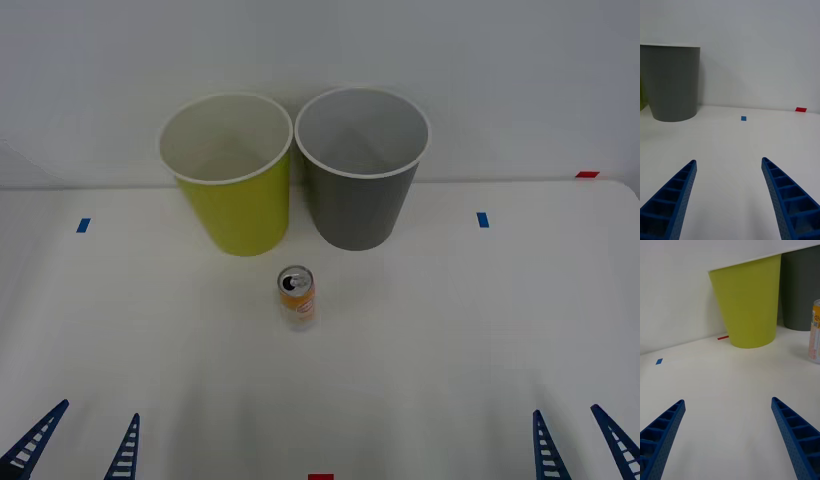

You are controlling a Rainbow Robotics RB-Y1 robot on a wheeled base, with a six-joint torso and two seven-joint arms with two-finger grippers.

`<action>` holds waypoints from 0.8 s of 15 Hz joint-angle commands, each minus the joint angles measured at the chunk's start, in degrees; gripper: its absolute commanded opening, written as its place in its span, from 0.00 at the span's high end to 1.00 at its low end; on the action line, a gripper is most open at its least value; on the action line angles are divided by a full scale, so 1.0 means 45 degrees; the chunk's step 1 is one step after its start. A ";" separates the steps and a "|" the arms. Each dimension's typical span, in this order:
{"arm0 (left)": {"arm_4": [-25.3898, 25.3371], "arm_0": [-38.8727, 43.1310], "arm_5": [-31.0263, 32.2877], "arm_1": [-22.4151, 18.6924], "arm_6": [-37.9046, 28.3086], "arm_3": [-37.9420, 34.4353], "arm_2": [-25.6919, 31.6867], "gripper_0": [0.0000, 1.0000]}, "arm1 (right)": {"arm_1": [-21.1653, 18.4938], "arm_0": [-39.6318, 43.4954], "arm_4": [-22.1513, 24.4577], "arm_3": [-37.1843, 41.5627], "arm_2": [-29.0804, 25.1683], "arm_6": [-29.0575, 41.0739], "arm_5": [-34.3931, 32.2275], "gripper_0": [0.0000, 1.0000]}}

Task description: Put cans in the gray bin and PET bottles in the light green bin.

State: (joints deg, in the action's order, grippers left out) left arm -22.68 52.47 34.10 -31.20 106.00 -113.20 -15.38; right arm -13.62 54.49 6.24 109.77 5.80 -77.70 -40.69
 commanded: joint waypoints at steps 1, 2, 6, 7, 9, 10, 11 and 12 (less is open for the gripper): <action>0.0000 0.0000 0.0000 0.0000 0.0000 0.0000 0.0000 0.21 | 0.0000 0.0000 0.0000 0.0000 0.0000 0.0000 0.0000 0.41; 0.0000 0.0000 0.0000 0.0000 0.0000 0.0000 0.0000 0.21 | 0.0000 0.0000 0.0000 0.0000 0.0000 0.0000 0.0000 0.41; 0.0000 0.0000 0.0000 0.0000 0.0000 0.0000 0.0000 0.21 | 0.0000 0.0000 0.0000 0.0000 0.0000 0.0000 0.0000 0.41; 0.0000 0.0000 0.0000 0.0000 0.0000 0.0000 0.0000 0.21 | 0.0000 0.0000 0.0000 0.0000 0.0000 0.0000 0.0000 0.41; 0.0000 0.0000 0.0000 0.0000 0.0000 0.0000 0.0000 0.21 | 0.0000 0.0000 0.0000 0.0000 0.0000 0.0000 0.0000 0.42; 0.0000 0.0000 0.0000 0.0000 0.0000 0.0000 0.0000 0.21 | 0.0000 0.0000 0.0000 0.0000 0.0000 0.0000 0.0000 0.41; 0.0000 0.0000 0.0000 0.0000 0.0000 0.0000 0.0000 0.21 | 0.0000 0.0000 0.0000 0.0000 0.0000 0.0000 0.0000 0.42; 0.0000 0.0000 0.0000 0.0000 0.0000 0.0000 0.0000 0.21 | 0.0000 0.0000 0.0000 0.0000 0.0000 0.0000 0.0000 0.42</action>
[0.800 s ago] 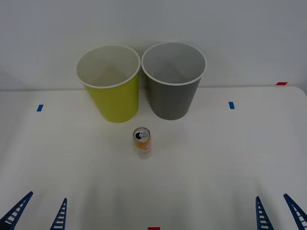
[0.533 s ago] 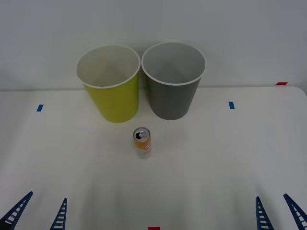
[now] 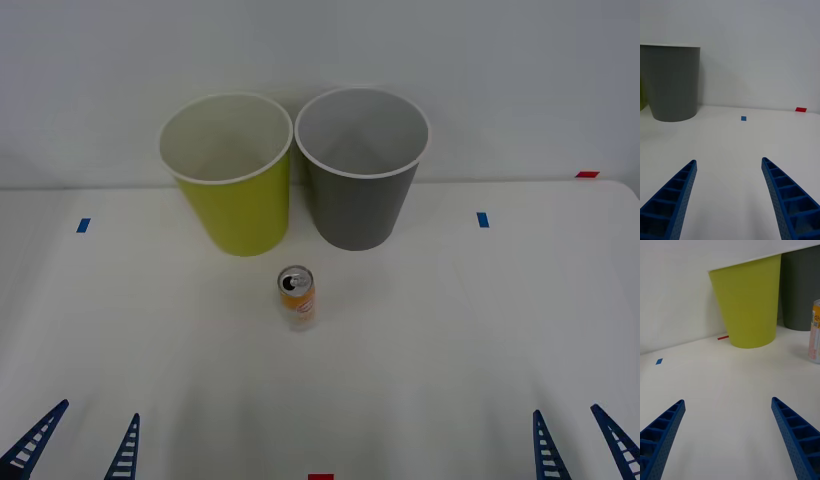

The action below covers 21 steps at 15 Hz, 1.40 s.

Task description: Put cans in the gray bin and PET bottles in the light green bin.

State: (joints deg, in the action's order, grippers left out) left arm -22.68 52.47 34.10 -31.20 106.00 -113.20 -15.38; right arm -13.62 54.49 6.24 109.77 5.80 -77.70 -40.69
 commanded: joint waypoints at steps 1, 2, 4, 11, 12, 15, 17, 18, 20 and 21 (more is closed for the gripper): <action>0.0000 0.0000 0.0000 0.0000 0.0000 0.0000 0.0000 0.21 | 0.0000 0.0000 0.0000 0.0000 0.0000 0.0000 0.0000 0.41; 0.0000 0.0000 0.0000 0.0000 0.0000 0.0000 0.0000 0.21 | 0.0000 0.0000 0.0000 0.0000 0.0000 0.0000 0.0000 0.42; 0.0000 0.0000 0.0000 0.0000 0.0000 0.0000 0.0000 0.21 | 0.0000 0.0000 0.0000 0.0000 0.0000 0.0000 0.0000 0.42; 0.0000 0.0000 0.0000 0.0000 0.0000 0.0000 0.0000 0.21 | 0.0000 0.0000 0.0000 0.0000 0.0000 0.0000 0.0000 0.41; 0.0000 0.0000 0.0000 0.0000 0.0000 0.0000 0.0000 0.21 | 0.0000 0.0000 0.0000 0.0000 0.0000 0.0000 0.0000 0.42; 0.0000 0.0000 0.0000 0.0000 0.0000 0.0000 0.0000 0.21 | 0.0000 0.0000 0.0000 0.0000 0.0000 0.0000 0.0000 0.42; 0.0000 0.0000 0.0000 0.0000 0.0000 0.0000 0.0000 0.21 | 0.0000 0.0000 0.0000 0.0000 0.0000 0.0000 0.0000 0.42; 0.0000 0.0000 0.0000 0.0000 0.0000 0.0000 0.0000 0.21 | 0.0000 0.0000 0.0000 0.0000 0.0000 0.0000 0.0000 0.42; 0.0000 0.0000 0.0000 0.0000 0.0000 0.0000 0.0000 0.21 | 0.0000 0.0000 0.0000 0.0000 0.0000 0.0000 0.0000 0.41; 0.0000 0.0000 0.0000 0.0000 0.0000 0.0000 0.0000 0.21 | 0.0000 0.0000 0.0000 0.0000 0.0000 0.0000 0.0000 0.42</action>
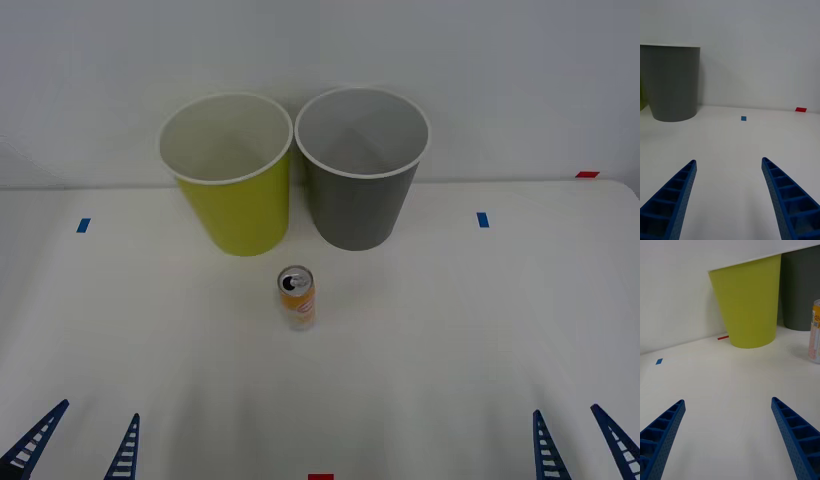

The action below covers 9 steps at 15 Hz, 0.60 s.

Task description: Put cans in the gray bin and PET bottles in the light green bin.

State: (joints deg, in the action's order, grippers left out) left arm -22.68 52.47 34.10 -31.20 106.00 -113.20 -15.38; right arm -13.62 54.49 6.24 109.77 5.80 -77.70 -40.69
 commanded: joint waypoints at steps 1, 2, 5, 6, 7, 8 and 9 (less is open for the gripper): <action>0.0000 0.0000 0.0000 0.0000 0.0000 0.0000 0.0000 0.21 | 0.0000 0.0000 0.0000 0.0000 0.0000 0.0000 0.0000 0.42; 0.0000 0.0000 0.0000 0.0000 0.0000 0.0000 0.0000 0.21 | 0.0000 0.0000 0.0000 0.0000 0.0000 0.0000 0.0000 0.42; 0.0000 0.0000 0.0000 0.0000 0.0000 0.0000 0.0000 0.21 | 0.0000 0.0000 0.0000 0.0000 0.0000 0.0000 0.0000 0.41; 0.0000 0.0000 0.0000 0.0000 0.0000 0.0000 0.0000 0.21 | 0.0000 0.0000 0.0000 0.0000 0.0000 0.0000 0.0000 0.41; 0.0000 0.0000 0.0000 0.0000 0.0000 0.0000 0.0000 0.21 | 0.0000 0.0000 0.0000 0.0000 0.0000 0.0000 0.0000 0.41; 0.0000 0.0000 0.0000 0.0000 0.0000 0.0000 0.0000 0.21 | 0.0000 0.0000 0.0000 0.0000 0.0000 0.0000 0.0000 0.41; 0.0000 0.0000 0.0000 0.0000 0.0000 0.0000 0.0000 0.21 | 0.0000 0.0000 0.0000 0.0000 0.0000 0.0000 0.0000 0.41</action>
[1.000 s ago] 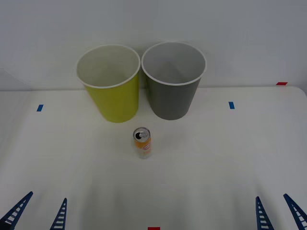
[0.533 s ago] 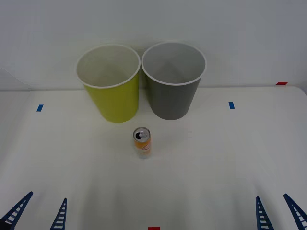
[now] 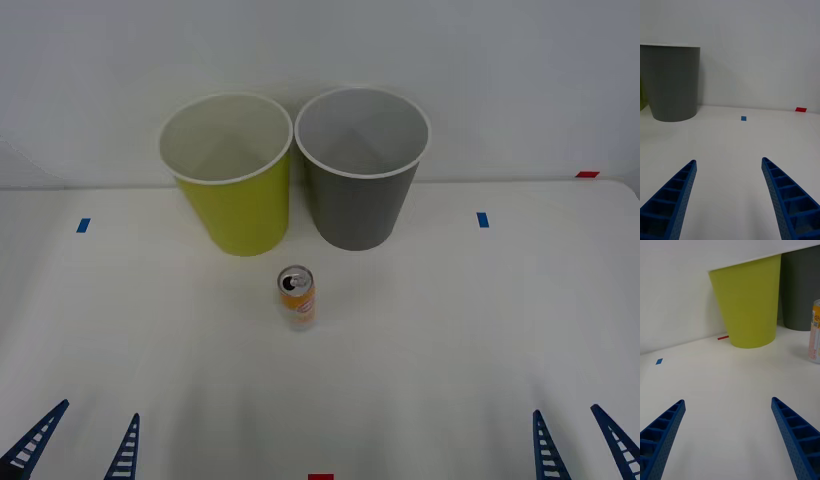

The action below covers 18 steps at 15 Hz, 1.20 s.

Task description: Put cans in the gray bin and PET bottles in the light green bin.

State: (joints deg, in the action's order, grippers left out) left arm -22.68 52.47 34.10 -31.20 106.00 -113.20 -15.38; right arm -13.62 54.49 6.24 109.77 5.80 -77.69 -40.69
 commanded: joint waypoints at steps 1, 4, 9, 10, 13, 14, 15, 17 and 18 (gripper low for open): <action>0.0000 0.0000 0.0000 0.0000 0.0000 0.0000 0.0000 0.21 | 0.0000 0.0000 0.0000 0.0000 0.0000 0.0000 0.0000 0.41; 0.0000 0.0000 0.0000 0.0000 0.0000 0.0000 0.0000 0.21 | 0.0000 0.0000 0.0000 0.0000 0.0000 0.0000 0.0000 0.41; 0.0058 -0.0723 0.1348 -0.0957 -0.0039 0.0723 -0.0137 0.04 | 0.0000 0.0000 0.0000 0.0000 0.0000 0.0000 0.0000 0.41; 0.0019 -0.1074 0.1328 -0.1289 -0.0039 0.0840 -0.0137 0.03 | 0.0000 0.0000 0.0000 0.0000 0.0000 0.0000 0.0000 0.41; 0.0176 -0.2129 0.1269 -0.2246 0.0020 0.1035 -0.0488 0.04 | 0.0000 0.0000 0.0000 0.0000 0.0000 0.0000 0.0000 0.41; 0.0176 -0.2461 0.1133 -0.2578 0.0039 0.1035 -0.0645 0.03 | 0.0000 0.0000 0.0000 0.0000 0.0000 0.0000 0.0000 0.41; 0.0078 -0.2793 0.0820 -0.2871 0.0000 0.1035 -0.0898 0.02 | 0.0000 0.0000 0.0000 0.0000 0.0000 0.0000 0.0000 0.41; -0.0195 -0.3789 0.0703 -0.3164 -0.0020 0.1035 -0.1758 0.01 | 0.0000 0.0000 0.0000 0.0000 0.0000 0.0000 0.0000 0.41; -0.0742 -0.4512 0.0410 -0.3320 -0.0020 0.1074 -0.2344 0.02 | 0.0000 0.0000 0.0000 0.0000 0.0000 0.0000 0.0000 0.41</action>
State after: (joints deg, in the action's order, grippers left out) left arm -23.50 35.57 37.26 -45.22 105.94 -108.52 -23.04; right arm -13.62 54.49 6.24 109.77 5.80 -77.70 -40.69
